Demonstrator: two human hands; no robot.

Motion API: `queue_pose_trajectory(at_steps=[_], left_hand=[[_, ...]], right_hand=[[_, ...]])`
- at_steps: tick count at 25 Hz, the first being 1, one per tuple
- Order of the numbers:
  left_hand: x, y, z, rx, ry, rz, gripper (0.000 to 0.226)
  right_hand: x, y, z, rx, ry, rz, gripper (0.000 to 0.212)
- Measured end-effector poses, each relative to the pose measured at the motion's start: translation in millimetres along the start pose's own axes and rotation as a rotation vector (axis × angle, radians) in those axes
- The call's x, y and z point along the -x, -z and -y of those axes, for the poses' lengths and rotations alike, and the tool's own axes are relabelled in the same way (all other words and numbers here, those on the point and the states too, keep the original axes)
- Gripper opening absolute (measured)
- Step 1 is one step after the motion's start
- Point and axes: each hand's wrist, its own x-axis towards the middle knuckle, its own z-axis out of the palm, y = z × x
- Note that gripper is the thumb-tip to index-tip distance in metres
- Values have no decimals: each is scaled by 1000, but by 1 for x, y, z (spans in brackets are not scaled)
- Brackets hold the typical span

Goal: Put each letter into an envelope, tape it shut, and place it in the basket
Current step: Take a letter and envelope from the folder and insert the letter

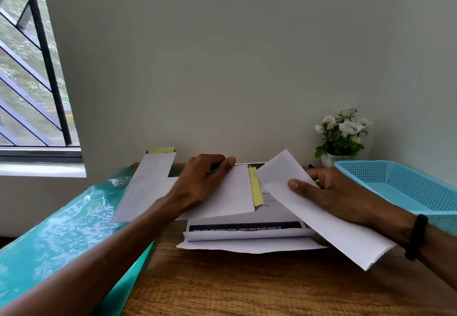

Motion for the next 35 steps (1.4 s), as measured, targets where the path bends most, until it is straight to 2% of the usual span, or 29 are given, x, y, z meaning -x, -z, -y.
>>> queue_pose_trajectory(at_steps=[3, 6, 9, 13, 18, 22, 25, 28, 32, 35], left_hand=[[1, 1, -2, 3, -40, -34, 52], [-2, 4, -6, -157, -140, -63, 54], [-4, 3, -11, -202, -208, -86, 54], [-4, 0, -10, -118, -169, -66, 55], [-3, -1, -2, -163, -112, -14, 53], [-1, -6, -1, -182, -98, -9, 47], [-1, -4, -5, -82, -69, -80, 36], [-1, -3, -10, -69, -73, -119, 35], [1, -2, -15, -31, -87, -114, 45], [-1, -4, -16, 27, -105, -100, 46]], right_hand=[[-1, 1, -1, 2, -12, 21, 22], [-2, 2, -5, 32, -77, 71, 38], [-2, 2, -5, 39, -131, 150, 37], [-4, 2, -5, 34, -125, 145, 37], [-3, 1, -10, -26, -145, 92, 38], [-2, 1, -15, -95, -173, 98, 18], [-2, 2, -15, -123, -144, 62, 40], [-4, 3, -14, -156, -103, 32, 47], [-2, 2, -7, -173, -86, 119, 53], [-1, 3, -3, -164, -62, 218, 41]])
